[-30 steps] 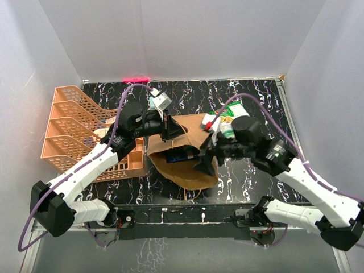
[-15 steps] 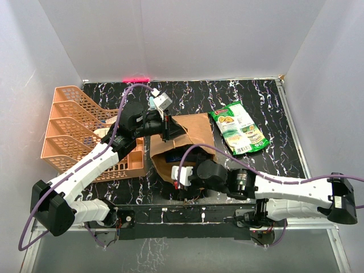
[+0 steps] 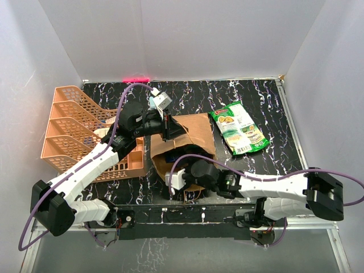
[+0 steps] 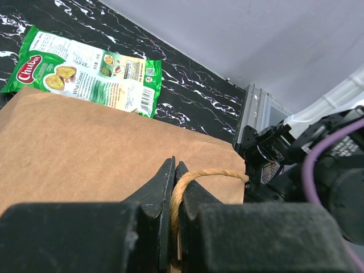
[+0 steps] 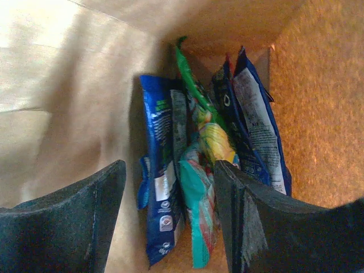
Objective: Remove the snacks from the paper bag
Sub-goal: Take out the snack from the paper bag.
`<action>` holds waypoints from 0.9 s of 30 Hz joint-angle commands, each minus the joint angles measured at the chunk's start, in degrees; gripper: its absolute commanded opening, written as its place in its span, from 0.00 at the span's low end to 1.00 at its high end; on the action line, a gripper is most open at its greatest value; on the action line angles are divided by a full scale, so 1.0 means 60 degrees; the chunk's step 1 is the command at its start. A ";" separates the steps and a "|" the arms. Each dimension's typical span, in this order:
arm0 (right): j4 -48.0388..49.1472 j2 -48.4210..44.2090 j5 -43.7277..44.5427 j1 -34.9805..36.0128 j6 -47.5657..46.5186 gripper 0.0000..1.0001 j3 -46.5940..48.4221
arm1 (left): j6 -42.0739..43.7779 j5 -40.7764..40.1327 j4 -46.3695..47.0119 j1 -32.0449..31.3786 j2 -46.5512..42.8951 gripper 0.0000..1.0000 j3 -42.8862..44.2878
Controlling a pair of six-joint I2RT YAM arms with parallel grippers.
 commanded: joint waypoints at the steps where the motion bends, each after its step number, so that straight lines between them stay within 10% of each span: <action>1: 0.1790 0.0389 -0.1091 -0.0967 -0.0500 0.65 -0.0078 | -0.0021 0.0188 0.0326 -0.0026 -0.0288 0.00 0.0254; 18: 0.3813 0.3087 -0.2647 -0.2009 -0.0958 0.59 0.0166 | -0.0163 0.0308 0.0457 0.0071 -0.0355 0.00 0.0229; 27: 0.4191 0.3927 -0.2304 -0.2266 -0.1033 0.22 0.0526 | -0.0167 0.0261 0.0472 0.0118 -0.0341 0.00 0.0211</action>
